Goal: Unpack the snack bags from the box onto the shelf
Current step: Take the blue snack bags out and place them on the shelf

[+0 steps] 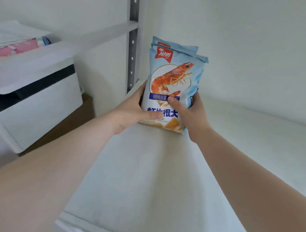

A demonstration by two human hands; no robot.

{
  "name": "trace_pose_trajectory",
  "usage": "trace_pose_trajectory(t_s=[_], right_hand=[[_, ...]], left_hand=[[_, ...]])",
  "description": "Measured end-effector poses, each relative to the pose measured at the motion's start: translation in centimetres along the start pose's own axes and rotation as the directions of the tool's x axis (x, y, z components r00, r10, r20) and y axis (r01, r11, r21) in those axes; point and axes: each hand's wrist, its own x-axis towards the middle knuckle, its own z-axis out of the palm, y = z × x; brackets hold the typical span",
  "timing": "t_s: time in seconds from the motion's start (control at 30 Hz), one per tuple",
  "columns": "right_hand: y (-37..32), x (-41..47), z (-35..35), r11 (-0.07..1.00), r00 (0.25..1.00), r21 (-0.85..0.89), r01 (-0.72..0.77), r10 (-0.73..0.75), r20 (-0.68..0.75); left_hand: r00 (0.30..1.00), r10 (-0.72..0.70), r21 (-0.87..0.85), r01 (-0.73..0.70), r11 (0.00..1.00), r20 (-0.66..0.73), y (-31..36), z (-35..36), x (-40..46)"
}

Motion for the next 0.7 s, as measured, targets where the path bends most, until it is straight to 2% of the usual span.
trace_pose_trajectory(t_s=[0.07, 0.2, 0.37, 0.53, 0.7], right_hand=[[0.4, 1.8, 0.2, 1.000, 1.000, 0.002, 0.008, -0.008, -0.006], [0.8, 4.5, 0.6, 0.998, 0.998, -0.056, 0.033, -0.030, 0.052], [1.6, 6.4, 0.1, 0.989, 0.962, -0.140, 0.046, -0.006, 0.274], [2.5, 7.6, -0.1, 0.983, 0.965, -0.165, 0.074, -0.029, 0.259], [2.0, 9.3, -0.5, 0.980, 0.939, -0.192, 0.047, 0.022, 0.344]], left_hand=[[0.999, -0.006, 0.047, 0.004, 0.999, 0.034, -0.6, -1.3, 1.7], [1.000, -0.005, 0.087, 0.007, 0.996, -0.020, -1.5, -2.6, 4.1], [0.998, 0.004, 0.201, 0.008, 0.979, -0.059, -1.9, -4.7, 5.9], [1.000, 0.008, 0.258, -0.001, 0.966, -0.024, -2.3, -5.3, 7.0], [0.993, 0.062, 0.250, -0.034, 0.968, -0.104, -2.3, -4.4, 7.5]])
